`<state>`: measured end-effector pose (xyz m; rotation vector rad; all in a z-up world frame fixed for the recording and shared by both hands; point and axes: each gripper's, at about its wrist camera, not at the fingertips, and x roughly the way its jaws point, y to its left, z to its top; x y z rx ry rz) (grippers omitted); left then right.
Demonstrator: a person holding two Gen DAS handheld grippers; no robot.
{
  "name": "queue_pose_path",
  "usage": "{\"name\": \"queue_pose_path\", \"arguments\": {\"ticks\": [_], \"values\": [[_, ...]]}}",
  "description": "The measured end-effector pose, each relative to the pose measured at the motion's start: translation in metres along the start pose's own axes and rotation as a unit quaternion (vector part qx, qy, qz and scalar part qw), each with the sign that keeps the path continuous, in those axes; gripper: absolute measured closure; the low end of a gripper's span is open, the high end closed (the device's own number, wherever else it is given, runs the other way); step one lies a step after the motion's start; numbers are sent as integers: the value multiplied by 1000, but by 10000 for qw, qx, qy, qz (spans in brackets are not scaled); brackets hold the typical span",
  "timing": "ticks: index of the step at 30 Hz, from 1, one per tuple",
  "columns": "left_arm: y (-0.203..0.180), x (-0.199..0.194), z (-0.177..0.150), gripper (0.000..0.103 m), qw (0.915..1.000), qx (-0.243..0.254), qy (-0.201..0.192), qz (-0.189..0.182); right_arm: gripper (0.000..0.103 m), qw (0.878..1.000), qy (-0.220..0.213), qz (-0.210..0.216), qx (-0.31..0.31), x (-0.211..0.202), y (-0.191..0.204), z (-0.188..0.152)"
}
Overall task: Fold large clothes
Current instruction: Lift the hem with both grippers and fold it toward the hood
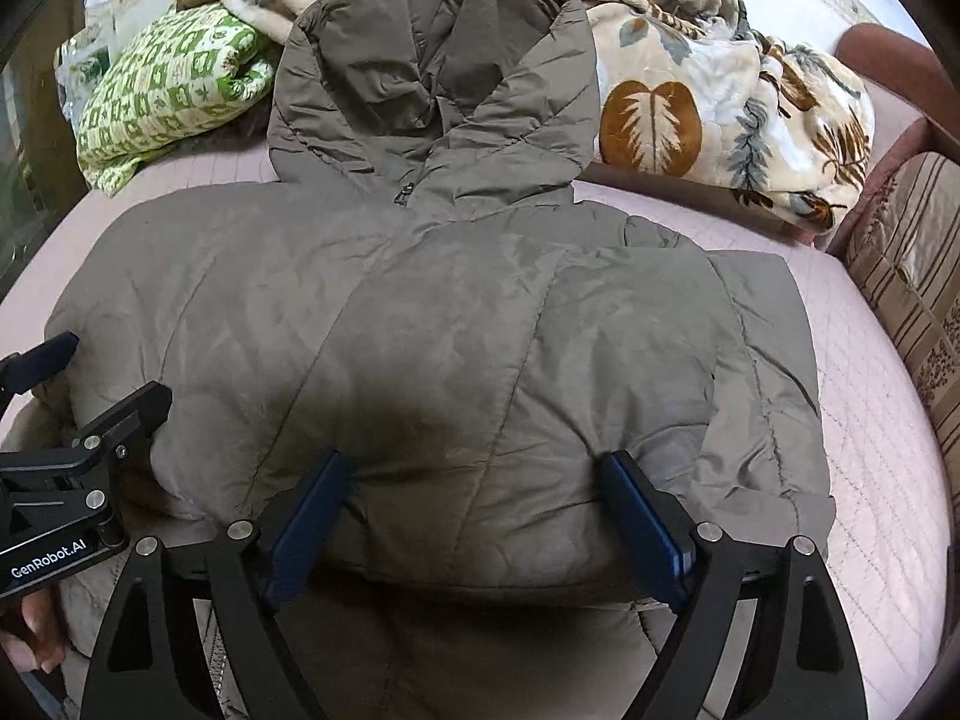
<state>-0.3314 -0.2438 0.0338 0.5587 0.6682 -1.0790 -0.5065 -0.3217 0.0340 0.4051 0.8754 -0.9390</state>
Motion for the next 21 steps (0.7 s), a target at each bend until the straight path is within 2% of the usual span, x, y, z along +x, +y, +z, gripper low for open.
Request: {"name": "queue_pose_path", "arguments": {"ticks": [18,21], "values": [[1,-3,3,6,10000,-6,0,-2,12,10000,22,46,4,-1,-1,0],[3,-13,5,6,10000,-27,-24,-47,12,9997,-36,229,106,-13,-5,0]]}}
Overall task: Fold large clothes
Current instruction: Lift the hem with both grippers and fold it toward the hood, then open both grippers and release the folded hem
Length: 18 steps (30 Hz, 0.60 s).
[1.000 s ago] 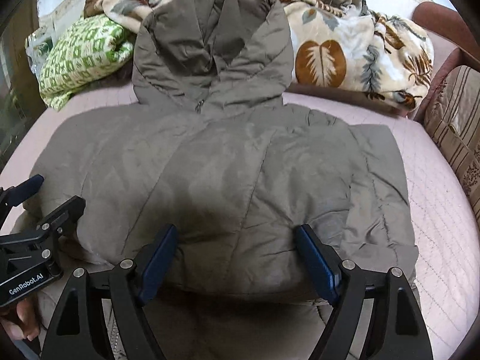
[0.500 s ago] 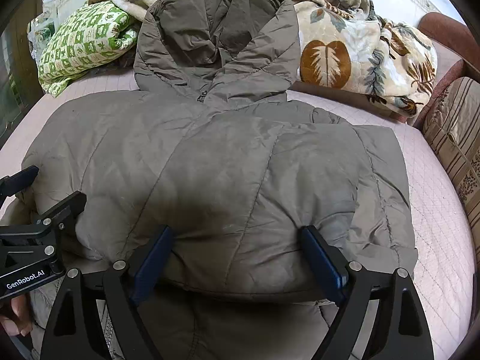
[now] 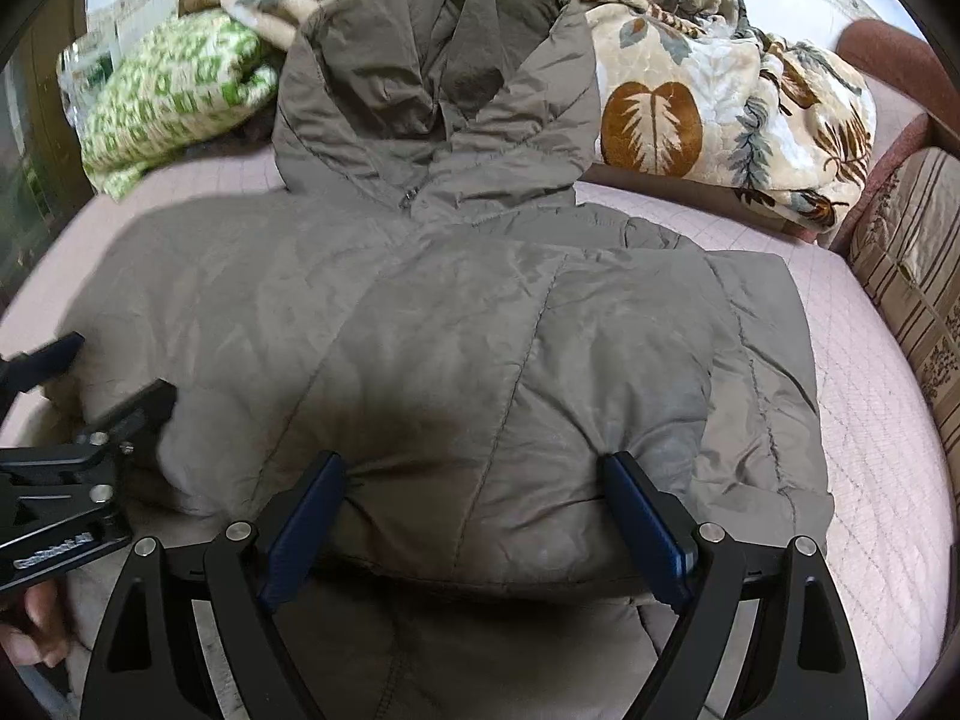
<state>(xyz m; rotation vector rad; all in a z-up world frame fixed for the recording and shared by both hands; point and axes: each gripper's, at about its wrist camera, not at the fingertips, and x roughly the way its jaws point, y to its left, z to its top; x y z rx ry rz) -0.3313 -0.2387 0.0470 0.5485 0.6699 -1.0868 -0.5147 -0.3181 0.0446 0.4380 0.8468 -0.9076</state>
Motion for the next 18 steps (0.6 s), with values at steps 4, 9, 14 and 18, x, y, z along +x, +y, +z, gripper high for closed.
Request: {"name": "queue_pose_path", "arguments": {"ticks": [4,9,14,18], "values": [[13,-23,5,6,9996,-221,-186,-70,12,9990,-309,314,126,-39,-8,-8],[39,-49,6,6,9975,-554,-429,-71,12,9959,-431,420,672,-89,-22,-29],[67,-59,3,6,9950,-866,-484,-80,12,9954,-324,474,762,-132,-16,-4],[82,-62,4,6,9933,-1022,-535,-27,12,9978,-432,243,437,-167,6,63]]}}
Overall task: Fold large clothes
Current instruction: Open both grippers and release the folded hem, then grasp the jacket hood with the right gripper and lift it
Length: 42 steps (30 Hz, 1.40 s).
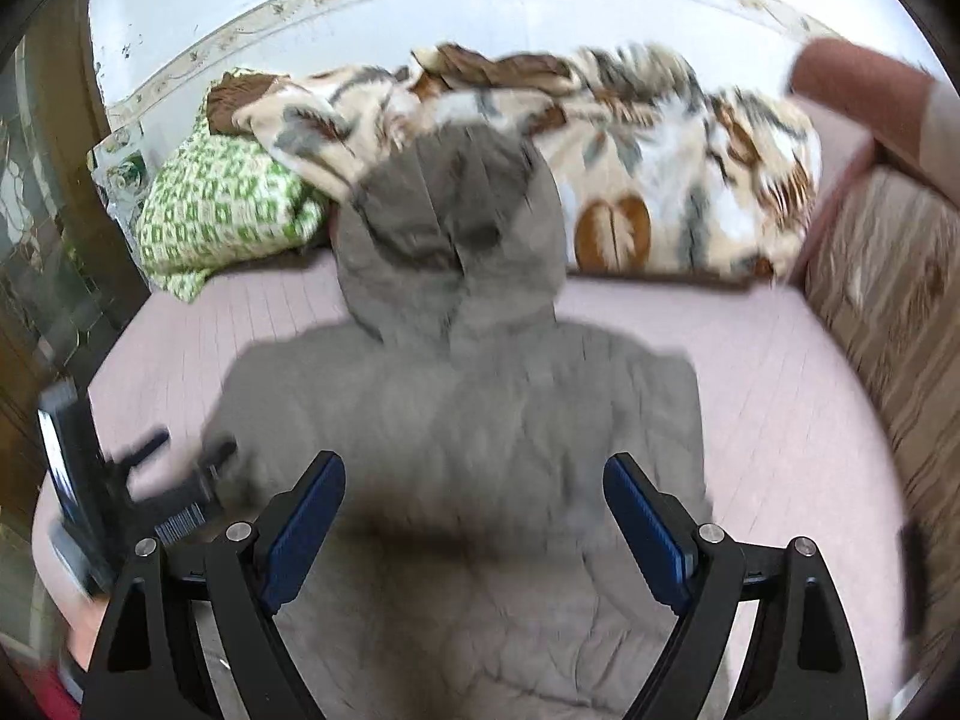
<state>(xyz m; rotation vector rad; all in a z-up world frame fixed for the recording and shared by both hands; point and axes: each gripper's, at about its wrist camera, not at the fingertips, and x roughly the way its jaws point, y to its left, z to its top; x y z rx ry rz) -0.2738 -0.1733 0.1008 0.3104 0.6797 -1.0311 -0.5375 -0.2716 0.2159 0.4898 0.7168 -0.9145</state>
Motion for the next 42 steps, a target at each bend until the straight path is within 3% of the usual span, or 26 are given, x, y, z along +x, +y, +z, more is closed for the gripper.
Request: {"name": "queue_pose_path", "arguments": {"ticks": [4,10,16,21,23,24,25,26,28,31,34,42], "values": [[8,1,6,6,9999,-21,-106,87,12,9984,3,193,537,5,11,76],[0,6,10,6,9996,190,-174,143,12,9916,-48,95,1286,76,21,181],[-15,8,12,6,9954,713,-499,392,12,9794,163,29,2014,172,10,232],[-19,18,13,6,9967,702,-380,167,12,9690,7,6,2471,233,-3,262],[-22,21,12,6,9964,754,-343,174,12,9675,100,-127,2525,250,-7,265],[-23,23,12,6,9961,786,-338,194,19,9670,134,-203,2538,260,-10,265],[-23,23,12,6,9960,801,-339,206,46,9673,144,-186,2527,266,-12,264],[-24,23,12,6,9960,799,-349,206,62,9685,232,-254,2467,274,-13,261],[-23,22,12,6,9963,756,-356,184,80,9701,211,-122,2415,276,-15,254],[-20,21,13,6,9971,662,-338,154,89,9764,-81,-6,2160,252,-8,240],[-17,15,14,6,9973,604,-388,148,91,9785,-287,154,2038,215,-4,225],[2,-1,14,6,9990,178,-404,-3,94,9838,-736,581,1531,78,24,147]]}}
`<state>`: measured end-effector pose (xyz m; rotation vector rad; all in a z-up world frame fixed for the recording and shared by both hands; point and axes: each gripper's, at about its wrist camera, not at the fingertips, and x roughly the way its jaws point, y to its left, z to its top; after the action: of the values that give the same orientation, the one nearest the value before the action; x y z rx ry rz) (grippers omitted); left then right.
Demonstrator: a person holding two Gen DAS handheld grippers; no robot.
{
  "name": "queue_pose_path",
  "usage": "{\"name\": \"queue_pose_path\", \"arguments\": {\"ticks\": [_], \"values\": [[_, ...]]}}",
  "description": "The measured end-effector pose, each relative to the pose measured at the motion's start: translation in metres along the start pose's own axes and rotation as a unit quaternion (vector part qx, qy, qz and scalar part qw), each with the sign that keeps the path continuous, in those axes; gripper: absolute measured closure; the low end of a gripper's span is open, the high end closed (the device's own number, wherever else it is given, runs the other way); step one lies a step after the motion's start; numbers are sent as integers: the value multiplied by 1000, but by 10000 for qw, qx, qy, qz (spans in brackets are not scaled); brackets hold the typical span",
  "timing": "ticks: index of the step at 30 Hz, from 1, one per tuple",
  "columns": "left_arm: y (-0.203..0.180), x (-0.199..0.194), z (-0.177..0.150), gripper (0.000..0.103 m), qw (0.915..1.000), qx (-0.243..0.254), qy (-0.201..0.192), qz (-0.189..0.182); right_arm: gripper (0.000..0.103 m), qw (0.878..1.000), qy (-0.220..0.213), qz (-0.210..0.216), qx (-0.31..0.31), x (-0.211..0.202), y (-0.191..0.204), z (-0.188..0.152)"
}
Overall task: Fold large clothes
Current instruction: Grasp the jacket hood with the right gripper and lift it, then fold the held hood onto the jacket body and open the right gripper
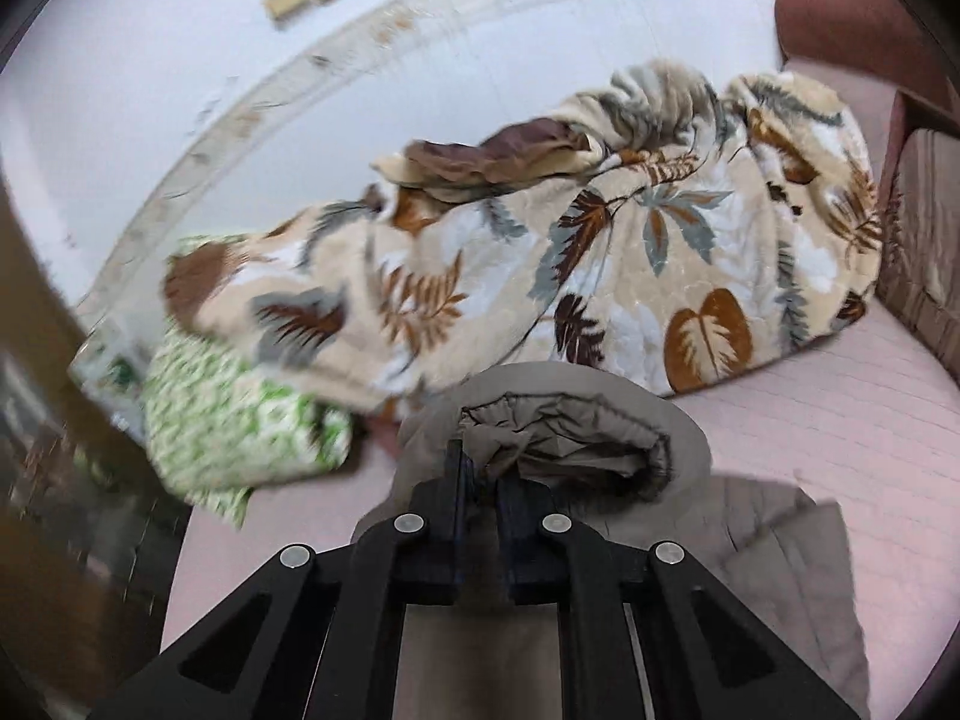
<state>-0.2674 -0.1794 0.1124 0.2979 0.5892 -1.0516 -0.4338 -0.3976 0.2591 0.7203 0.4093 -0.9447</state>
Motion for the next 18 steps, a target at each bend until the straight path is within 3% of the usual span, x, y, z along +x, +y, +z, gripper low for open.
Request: {"name": "queue_pose_path", "arguments": {"ticks": [5,9,12,18], "values": [[11,-11,0,6,9997,-205,-41,-104,99,9989,-175,168,-397,-70,8,-72],[20,-17,-3,6,9997,-253,-44,-60,99,9982,-49,327,-509,-89,12,-107],[28,-17,-3,6,9995,-320,-19,3,98,9959,80,118,-896,-77,19,-103],[37,-8,3,6,9983,-571,104,-92,93,9939,749,-239,-769,5,1,-82]]}}
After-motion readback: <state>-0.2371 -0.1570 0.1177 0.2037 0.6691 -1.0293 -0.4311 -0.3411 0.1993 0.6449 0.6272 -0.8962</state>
